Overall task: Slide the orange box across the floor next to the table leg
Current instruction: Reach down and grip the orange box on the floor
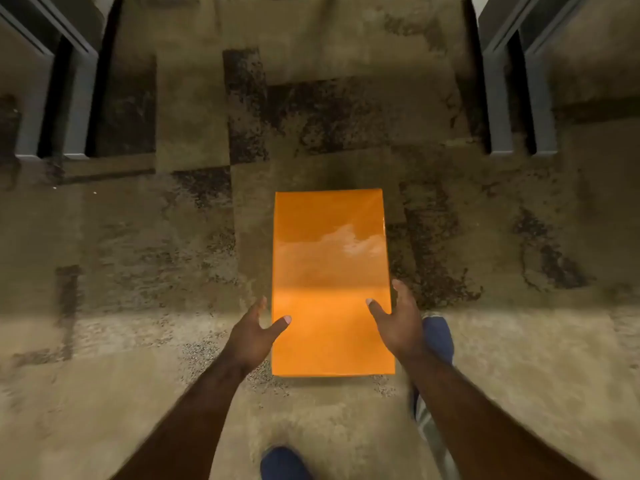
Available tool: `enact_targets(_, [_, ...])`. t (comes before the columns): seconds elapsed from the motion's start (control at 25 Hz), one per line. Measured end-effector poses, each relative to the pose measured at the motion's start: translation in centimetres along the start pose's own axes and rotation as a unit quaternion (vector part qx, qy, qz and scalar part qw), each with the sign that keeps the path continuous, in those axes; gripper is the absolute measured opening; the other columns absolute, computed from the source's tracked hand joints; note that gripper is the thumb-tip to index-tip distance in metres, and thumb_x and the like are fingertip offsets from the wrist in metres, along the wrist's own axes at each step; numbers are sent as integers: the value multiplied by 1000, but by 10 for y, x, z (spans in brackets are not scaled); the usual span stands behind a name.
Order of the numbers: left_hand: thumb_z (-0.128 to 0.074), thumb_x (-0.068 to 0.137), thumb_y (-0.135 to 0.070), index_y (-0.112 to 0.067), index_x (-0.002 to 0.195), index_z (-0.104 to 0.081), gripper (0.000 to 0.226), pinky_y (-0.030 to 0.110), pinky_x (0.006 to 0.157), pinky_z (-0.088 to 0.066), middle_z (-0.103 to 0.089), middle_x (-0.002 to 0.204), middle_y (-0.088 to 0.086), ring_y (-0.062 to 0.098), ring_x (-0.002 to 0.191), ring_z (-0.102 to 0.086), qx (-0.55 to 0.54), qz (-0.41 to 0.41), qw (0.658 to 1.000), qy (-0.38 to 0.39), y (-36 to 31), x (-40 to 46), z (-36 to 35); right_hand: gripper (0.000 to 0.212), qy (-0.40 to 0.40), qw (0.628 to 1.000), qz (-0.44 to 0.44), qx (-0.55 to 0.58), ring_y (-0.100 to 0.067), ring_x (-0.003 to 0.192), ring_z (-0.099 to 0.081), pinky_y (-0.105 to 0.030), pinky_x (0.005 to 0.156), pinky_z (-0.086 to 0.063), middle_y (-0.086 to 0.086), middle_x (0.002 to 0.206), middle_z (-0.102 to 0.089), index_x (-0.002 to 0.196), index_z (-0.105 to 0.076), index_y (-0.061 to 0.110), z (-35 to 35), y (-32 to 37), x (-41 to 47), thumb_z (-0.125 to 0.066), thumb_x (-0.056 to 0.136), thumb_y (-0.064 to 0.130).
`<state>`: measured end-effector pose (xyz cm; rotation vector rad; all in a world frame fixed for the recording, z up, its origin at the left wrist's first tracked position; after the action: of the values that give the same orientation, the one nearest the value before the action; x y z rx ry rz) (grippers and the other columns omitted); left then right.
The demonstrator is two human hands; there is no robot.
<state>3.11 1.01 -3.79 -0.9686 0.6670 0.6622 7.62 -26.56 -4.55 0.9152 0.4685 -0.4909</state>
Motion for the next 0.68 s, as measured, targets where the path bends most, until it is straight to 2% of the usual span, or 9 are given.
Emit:
enact_targets(0.12, [-67,83,-45,-17,152,-27,84,39,106,-39,-37,156,4,28,136,-43,-16,22,1000,7,16,23,-22,67,-10,999,-33,16,-36,137,-43,-51,108,-39,-19,149,-44,146,-35,3,-8,-29,27,-61,92,34])
enact_targets(0.2, [-69,84,-35,-15,145,-37,72,44,102,-45,-48,146,5,28,122,-55,-73,34,997,9,26,32,-38,64,-7,998,-53,25,-37,131,-49,-52,105,-42,-21,143,-51,141,-40,2,-16,-49,37,-59,92,38])
enact_targets(0.28, [-71,84,-29,-16,141,-40,66,48,97,-49,-54,136,5,26,110,-59,-108,50,993,-7,36,37,-52,62,-4,997,-68,39,-37,126,-52,-51,103,-44,-20,138,-54,138,-42,3,-25,-63,39,-61,91,39])
enact_targets(0.4, [-74,81,-28,-16,140,-41,68,46,90,-51,-60,127,8,28,101,-61,-121,80,989,-40,48,47,-61,53,2,995,-78,67,-35,115,-59,-42,94,-48,-16,124,-62,131,-50,5,-34,-73,44,-67,88,31])
enact_targets(0.56, [-80,76,-26,-19,141,-42,75,47,88,-51,-61,122,7,30,102,-60,-118,97,986,-61,52,50,-64,46,3,993,-87,79,-29,99,-65,-34,79,-48,-2,101,-63,120,-57,11,-34,-73,48,-76,81,29])
enact_targets(0.68, [-79,77,-24,-20,140,-42,73,48,89,-52,-62,124,7,30,105,-61,-121,83,988,-58,43,45,-64,48,8,993,-92,76,-21,86,-60,-33,75,-47,3,94,-60,119,-57,13,-21,-68,51,-77,80,29])
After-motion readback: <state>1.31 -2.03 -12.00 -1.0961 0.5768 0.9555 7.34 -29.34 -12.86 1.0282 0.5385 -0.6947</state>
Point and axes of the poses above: each hand's wrist, its own x-axis towards the middle knuckle, its own z-axis out of the back of the hand, y = z × x, the point moved 5 cm from there along x, towards the middle knuckle
